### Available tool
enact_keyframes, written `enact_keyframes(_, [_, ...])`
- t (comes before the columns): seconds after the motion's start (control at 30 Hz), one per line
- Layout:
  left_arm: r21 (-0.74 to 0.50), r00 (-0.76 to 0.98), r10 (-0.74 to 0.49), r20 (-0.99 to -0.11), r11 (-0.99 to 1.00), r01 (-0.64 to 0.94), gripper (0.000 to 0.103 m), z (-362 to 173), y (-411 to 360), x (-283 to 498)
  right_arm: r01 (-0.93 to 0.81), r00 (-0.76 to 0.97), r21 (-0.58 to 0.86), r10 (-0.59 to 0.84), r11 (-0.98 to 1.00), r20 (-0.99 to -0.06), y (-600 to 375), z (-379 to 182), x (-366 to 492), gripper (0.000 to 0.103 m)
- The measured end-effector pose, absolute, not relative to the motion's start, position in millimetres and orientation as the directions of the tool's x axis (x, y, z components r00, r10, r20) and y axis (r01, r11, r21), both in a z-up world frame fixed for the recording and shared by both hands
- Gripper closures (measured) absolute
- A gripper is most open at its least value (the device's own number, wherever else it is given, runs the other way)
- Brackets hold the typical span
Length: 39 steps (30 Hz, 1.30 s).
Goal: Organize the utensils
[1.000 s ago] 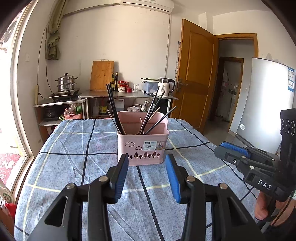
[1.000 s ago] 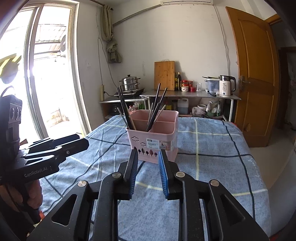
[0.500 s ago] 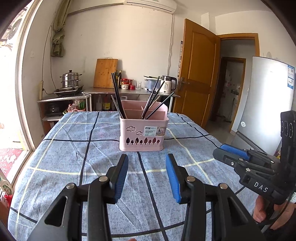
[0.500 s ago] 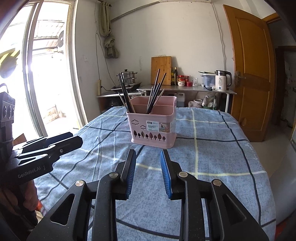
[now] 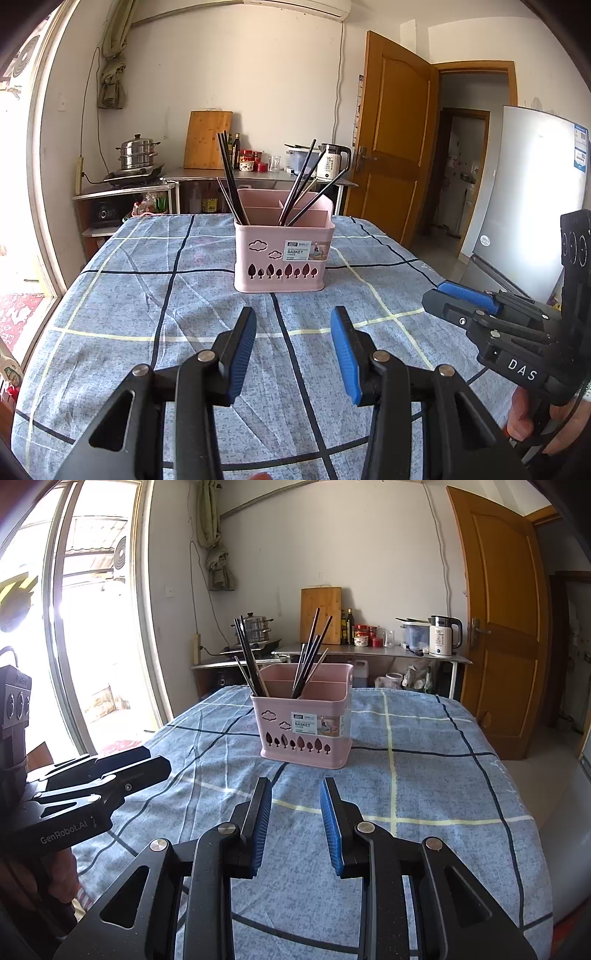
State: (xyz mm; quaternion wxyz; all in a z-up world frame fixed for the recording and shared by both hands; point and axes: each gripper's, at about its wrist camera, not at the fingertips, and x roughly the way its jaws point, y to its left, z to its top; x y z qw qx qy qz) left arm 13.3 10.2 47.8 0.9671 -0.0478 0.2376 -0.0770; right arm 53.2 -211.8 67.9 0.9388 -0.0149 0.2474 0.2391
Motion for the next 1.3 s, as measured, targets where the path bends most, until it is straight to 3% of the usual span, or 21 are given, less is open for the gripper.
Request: enact_keyframes(1.3, [-0.133,0.863,-0.177,-0.473,0.983,0.128,0.059,41.3,4.5,12.8,-0.455,0.754,0.088,0.436,0.886,-0.491,-208.2,63.7,53.3,0.075])
